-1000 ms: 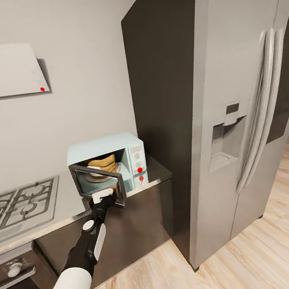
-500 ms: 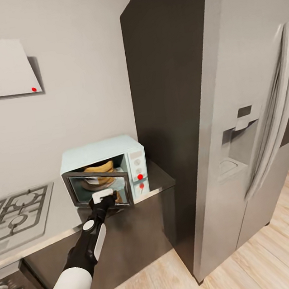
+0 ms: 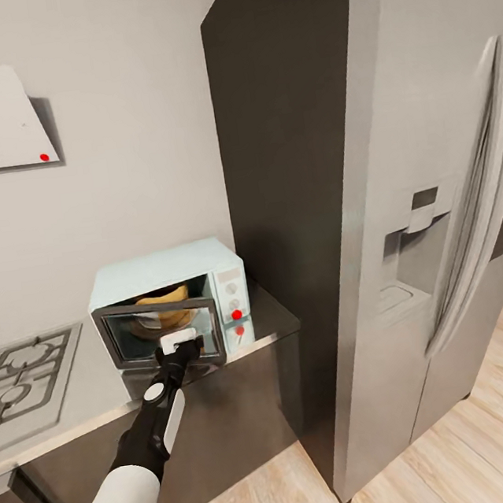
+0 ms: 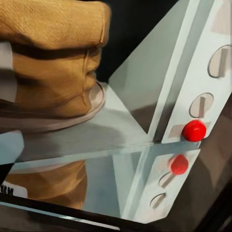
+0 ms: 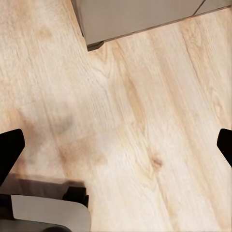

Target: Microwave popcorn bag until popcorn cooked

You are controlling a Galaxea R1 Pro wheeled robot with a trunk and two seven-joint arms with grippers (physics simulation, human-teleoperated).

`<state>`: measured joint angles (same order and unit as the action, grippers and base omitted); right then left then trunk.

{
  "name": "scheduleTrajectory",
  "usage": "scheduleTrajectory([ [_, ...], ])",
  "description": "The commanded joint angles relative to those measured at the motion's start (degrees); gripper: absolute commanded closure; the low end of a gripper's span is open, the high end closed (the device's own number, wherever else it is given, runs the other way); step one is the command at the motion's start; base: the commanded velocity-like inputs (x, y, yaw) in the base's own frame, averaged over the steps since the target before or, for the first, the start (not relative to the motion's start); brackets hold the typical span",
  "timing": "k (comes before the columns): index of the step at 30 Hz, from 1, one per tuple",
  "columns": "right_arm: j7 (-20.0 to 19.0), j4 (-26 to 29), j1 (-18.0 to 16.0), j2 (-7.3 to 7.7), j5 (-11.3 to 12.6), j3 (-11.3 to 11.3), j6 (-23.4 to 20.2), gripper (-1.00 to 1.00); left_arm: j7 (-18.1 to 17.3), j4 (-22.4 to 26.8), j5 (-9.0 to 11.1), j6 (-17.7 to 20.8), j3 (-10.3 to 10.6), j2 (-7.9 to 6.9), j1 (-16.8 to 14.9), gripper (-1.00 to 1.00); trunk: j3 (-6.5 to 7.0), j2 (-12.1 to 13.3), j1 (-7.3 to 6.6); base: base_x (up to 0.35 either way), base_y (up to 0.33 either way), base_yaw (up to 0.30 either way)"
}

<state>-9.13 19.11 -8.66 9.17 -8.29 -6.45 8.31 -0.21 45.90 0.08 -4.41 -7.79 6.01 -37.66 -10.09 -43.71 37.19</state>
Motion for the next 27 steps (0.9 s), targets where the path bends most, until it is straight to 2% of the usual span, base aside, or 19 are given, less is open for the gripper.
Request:
scheduleTrajectory([
  [1,-0.4,0.0,0.0,0.00,-0.6,-0.5,0.2,-1.00,-0.1,0.0,0.0,-0.2,-0.1,0.05,0.0,-1.00,-0.08,-0.1,0.02,0.032,-0.027,0.000],
  [8,-0.4,0.0,0.0,0.04,-0.6,-0.5,0.2,-1.00,-0.1,0.0,0.0,-0.2,-0.1,0.05,0.0,-1.00,-0.08,-0.1,0.02,0.017,-0.006,0.000],
  [13,-0.1,0.0,0.0,0.05,-0.6,-0.5,0.1,-1.00,-0.1,0.0,0.0,-0.1,-0.1,0.05,0.0,-1.00,-0.08,-0.1,0.02,0.226,0.000,0.000],
  [20,0.1,0.0,0.0,-0.02,-0.7,-0.4,0.0,-1.00,-0.1,0.0,0.0,-0.1,-0.1,0.05,0.0,-1.00,-0.08,-0.1,0.02,0.035,-0.006,0.000],
  [27,0.1,-0.1,0.0,0.03,-0.7,-0.4,0.0,-1.00,-0.1,0.0,0.0,-0.2,-0.2,0.04,0.0,-1.00,-0.08,-0.1,0.02,0.151,-0.108,0.000],
])
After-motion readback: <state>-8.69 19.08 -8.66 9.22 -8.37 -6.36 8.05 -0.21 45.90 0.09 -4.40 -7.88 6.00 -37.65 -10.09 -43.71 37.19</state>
